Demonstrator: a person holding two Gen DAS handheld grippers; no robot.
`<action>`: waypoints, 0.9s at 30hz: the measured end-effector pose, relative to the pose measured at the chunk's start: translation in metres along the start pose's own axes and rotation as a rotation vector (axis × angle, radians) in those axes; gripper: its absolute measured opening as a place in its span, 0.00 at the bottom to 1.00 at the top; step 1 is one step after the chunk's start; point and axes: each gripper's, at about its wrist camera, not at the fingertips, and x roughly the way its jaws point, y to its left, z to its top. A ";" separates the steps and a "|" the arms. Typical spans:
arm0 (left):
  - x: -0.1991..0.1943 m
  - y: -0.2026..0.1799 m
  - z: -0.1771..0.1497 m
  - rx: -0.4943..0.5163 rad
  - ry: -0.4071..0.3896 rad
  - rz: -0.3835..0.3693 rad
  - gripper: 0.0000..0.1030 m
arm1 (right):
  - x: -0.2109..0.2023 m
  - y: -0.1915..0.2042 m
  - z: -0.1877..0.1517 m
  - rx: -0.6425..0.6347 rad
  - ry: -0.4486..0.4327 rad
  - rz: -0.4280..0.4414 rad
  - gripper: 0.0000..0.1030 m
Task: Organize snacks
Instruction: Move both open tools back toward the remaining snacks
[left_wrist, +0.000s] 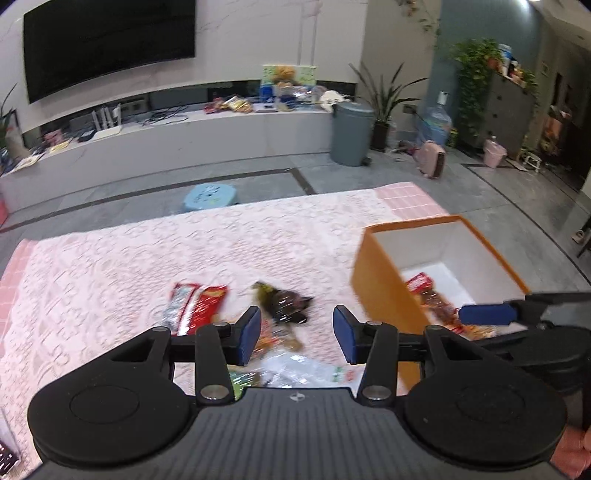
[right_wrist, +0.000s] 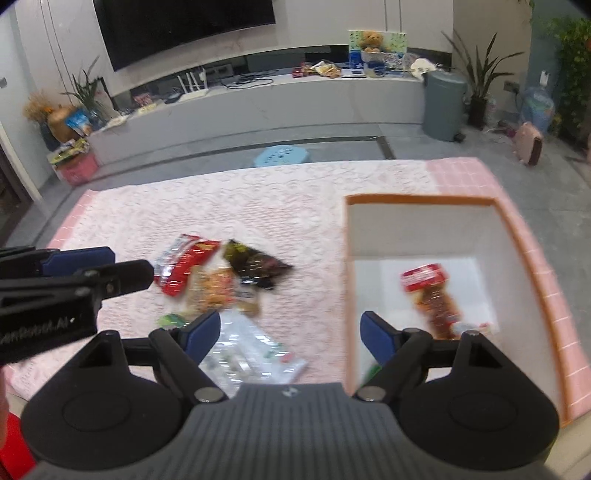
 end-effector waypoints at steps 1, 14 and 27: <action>0.001 0.004 -0.002 -0.003 0.004 0.002 0.52 | 0.005 0.003 -0.002 0.013 0.006 0.020 0.79; 0.037 0.066 -0.047 -0.061 0.066 -0.027 0.52 | 0.077 0.043 -0.040 -0.032 -0.043 0.018 0.78; 0.071 0.079 -0.083 -0.040 0.121 -0.114 0.60 | 0.112 0.044 -0.060 -0.153 -0.010 0.029 0.78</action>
